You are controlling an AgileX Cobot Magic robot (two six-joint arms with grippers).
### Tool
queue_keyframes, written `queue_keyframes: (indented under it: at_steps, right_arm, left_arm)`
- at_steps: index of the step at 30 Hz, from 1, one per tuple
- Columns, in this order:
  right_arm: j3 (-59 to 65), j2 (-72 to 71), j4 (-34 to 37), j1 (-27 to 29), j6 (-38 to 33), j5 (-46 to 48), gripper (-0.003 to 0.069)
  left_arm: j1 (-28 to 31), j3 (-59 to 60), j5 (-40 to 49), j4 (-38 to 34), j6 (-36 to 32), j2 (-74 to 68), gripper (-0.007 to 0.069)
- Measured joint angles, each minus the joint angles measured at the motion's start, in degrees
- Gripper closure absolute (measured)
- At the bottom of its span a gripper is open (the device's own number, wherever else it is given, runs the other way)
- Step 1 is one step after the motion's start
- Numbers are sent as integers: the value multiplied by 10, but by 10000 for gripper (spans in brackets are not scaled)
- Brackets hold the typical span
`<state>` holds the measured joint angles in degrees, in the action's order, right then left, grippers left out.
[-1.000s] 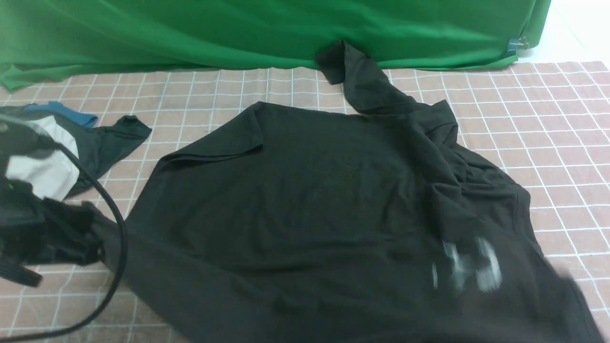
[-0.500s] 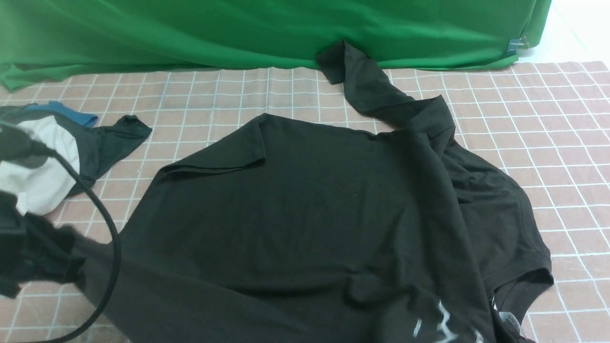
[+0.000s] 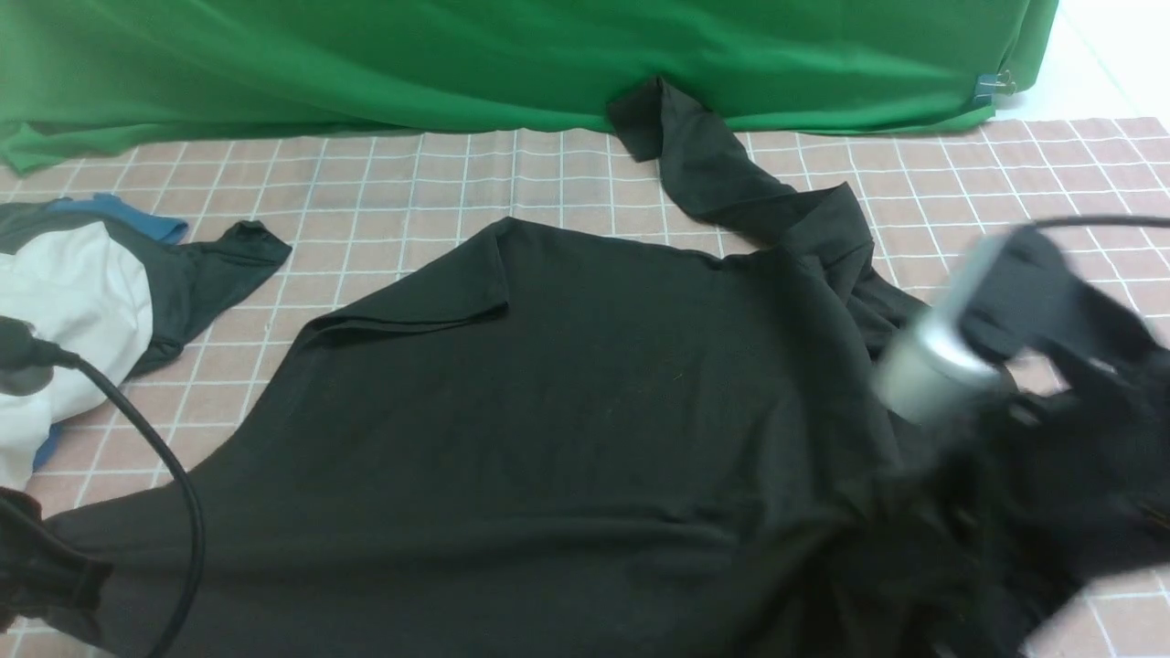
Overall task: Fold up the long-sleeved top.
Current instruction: Use your right arm to clamp the cuff closest to him
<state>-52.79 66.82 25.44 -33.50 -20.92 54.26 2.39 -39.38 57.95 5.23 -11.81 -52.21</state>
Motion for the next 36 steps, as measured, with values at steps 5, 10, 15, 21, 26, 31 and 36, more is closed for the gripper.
queue_keyframes:
  at_steps: [5,10,15,21,26,31,36]
  right_arm:
    - [-23,118,-25,51,-1,-46,592]
    - [-38,198,-78,109,14,-67,538]
    - [-70,207,-133,146,65,-13,275]
    - [-75,130,-147,91,90,52,198]
    - [-32,75,-141,-106,130,39,209]
    - [1,99,-163,-275,223,-51,76]
    - [3,181,-245,-349,299,-123,60]
  left_arm:
    - [0,40,-42,13,0,0,589]
    - [0,51,-59,8,0,0,589]
    - [0,51,-75,-6,0,0,589]
    - [0,51,-96,-12,0,0,589]
    - [0,51,-105,-20,0,0,589]
    - [0,51,-113,-21,0,0,589]
    - [0,51,-115,-21,0,0,589]
